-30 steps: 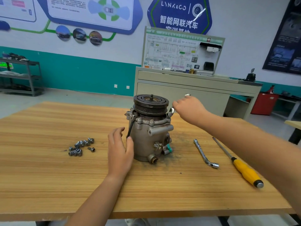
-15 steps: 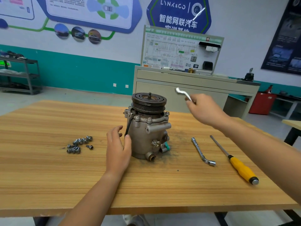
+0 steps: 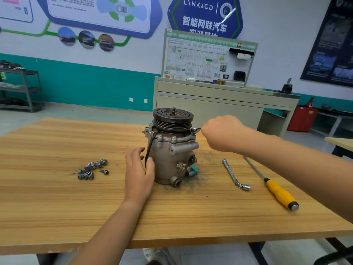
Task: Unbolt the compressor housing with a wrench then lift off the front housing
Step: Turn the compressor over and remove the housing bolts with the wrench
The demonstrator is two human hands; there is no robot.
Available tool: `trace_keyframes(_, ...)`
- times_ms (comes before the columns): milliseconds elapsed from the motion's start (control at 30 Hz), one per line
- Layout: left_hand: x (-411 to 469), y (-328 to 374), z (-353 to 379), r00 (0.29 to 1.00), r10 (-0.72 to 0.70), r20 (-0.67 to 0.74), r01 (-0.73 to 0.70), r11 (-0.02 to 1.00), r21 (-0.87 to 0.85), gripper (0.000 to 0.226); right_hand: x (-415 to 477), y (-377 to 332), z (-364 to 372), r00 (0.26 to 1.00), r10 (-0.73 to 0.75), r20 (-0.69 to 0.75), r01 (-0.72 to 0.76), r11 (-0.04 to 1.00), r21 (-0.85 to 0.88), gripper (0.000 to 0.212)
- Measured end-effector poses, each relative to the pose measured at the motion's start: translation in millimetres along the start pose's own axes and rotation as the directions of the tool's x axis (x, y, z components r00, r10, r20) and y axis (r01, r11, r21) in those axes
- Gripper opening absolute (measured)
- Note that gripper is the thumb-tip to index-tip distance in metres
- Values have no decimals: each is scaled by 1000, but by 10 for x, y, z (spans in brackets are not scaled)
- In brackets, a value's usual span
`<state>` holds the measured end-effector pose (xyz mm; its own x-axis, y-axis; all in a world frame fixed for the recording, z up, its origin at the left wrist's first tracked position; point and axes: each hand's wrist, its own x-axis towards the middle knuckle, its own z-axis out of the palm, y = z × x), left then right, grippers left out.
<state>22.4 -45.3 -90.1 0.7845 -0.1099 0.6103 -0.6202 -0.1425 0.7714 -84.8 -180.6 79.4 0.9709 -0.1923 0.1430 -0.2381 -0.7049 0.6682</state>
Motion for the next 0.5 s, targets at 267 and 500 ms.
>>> trace_keyframes(267,26,1,32,1000,1,4,-1,1000,-9,35,175,300,163,999,-17,-34,14,995,-98,26)
trace_keyframes(500,25,-29,35,999,4,-32,-5,1000,-15,34,618,83,453,971,63,-230,-38,993,114,25)
